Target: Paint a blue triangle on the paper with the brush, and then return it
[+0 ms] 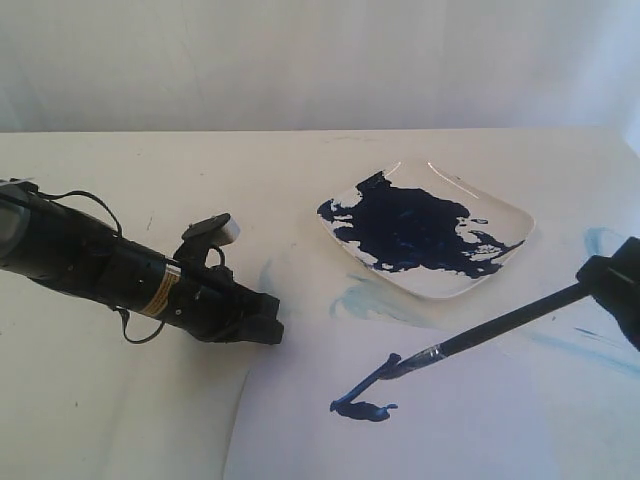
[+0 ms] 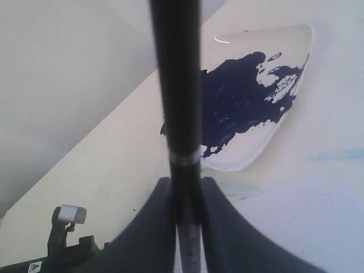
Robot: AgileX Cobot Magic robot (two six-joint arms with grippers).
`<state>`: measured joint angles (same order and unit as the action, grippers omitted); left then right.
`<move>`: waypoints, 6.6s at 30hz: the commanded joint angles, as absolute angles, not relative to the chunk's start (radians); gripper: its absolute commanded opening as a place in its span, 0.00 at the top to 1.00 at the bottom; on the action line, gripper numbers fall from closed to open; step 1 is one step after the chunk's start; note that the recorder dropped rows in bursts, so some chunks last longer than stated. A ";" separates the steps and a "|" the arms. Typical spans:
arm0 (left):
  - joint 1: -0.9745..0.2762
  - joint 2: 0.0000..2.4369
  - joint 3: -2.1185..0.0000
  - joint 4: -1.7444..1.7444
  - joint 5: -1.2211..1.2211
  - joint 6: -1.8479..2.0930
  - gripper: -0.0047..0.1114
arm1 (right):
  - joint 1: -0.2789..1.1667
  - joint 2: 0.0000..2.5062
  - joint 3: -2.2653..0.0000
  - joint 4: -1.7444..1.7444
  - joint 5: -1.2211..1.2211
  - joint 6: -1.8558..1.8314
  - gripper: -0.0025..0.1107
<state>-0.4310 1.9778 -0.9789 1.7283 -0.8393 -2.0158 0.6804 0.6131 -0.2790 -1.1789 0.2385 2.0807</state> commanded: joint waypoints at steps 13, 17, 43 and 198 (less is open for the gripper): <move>-0.436 1.979 -0.978 1.744 -0.818 -2.011 0.96 | 0.678 0.760 -0.270 -1.173 0.201 2.093 0.98; -0.436 1.979 -0.978 1.744 -0.818 -2.011 0.96 | 0.678 0.762 -0.276 -1.177 0.205 2.093 0.98; -0.436 1.979 -0.978 1.744 -0.818 -2.011 0.96 | 0.678 0.889 -0.353 -1.193 0.208 2.093 0.98; -0.436 1.979 -0.978 1.744 -0.820 -2.011 0.96 | 0.128 1.418 -1.127 1.178 1.205 -1.507 0.98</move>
<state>-0.4310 1.9778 -0.9789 1.7283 -0.8393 -2.0138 0.1325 1.4178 -1.1208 1.1655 1.2012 -1.6079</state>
